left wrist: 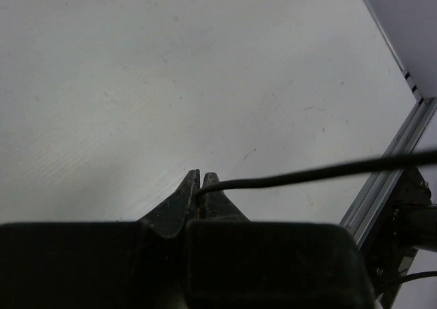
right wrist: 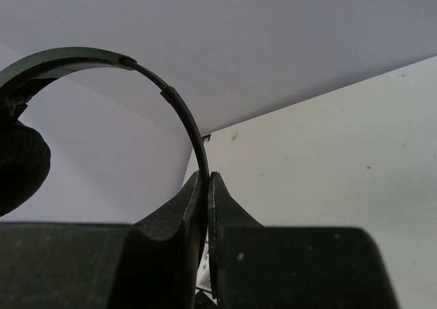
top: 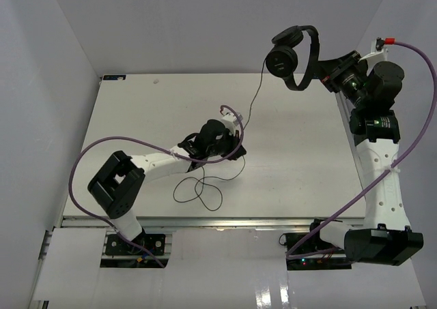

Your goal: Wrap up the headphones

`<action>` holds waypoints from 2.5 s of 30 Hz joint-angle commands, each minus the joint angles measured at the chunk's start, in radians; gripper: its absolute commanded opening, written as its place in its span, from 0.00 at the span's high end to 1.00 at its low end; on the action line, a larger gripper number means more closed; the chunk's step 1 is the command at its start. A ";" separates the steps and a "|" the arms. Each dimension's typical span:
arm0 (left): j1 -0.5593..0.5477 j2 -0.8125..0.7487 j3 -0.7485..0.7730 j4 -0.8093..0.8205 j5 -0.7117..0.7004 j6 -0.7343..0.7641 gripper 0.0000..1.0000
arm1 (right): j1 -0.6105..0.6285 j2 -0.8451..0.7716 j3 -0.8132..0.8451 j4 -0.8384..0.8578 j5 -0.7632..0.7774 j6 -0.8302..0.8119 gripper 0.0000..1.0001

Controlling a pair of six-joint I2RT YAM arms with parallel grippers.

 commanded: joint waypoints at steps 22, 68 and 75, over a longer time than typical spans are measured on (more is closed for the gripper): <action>-0.187 0.221 0.425 -0.603 -0.225 0.044 1.00 | 0.278 0.171 -0.150 0.220 0.911 -0.436 0.92; -0.238 -0.047 0.899 -1.212 -0.441 0.342 1.00 | 0.353 0.105 -0.493 0.406 0.276 -0.998 0.92; -0.189 -0.038 0.959 -1.231 -0.432 0.379 1.00 | 0.351 0.059 -0.538 0.396 0.105 -1.052 0.92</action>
